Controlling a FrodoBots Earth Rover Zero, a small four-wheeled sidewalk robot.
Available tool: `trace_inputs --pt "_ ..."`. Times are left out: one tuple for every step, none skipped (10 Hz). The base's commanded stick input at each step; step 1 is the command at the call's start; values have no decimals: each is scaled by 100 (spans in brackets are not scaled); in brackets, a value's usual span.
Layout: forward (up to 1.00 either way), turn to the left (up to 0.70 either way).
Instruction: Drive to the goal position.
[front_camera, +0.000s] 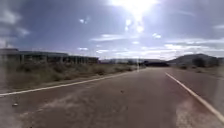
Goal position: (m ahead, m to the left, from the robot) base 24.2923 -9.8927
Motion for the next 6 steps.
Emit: trace_inputs --pt "100 0" --pt "100 0" --pt "100 0" --pt "100 0" --pt "100 -40" --pt "100 -40"
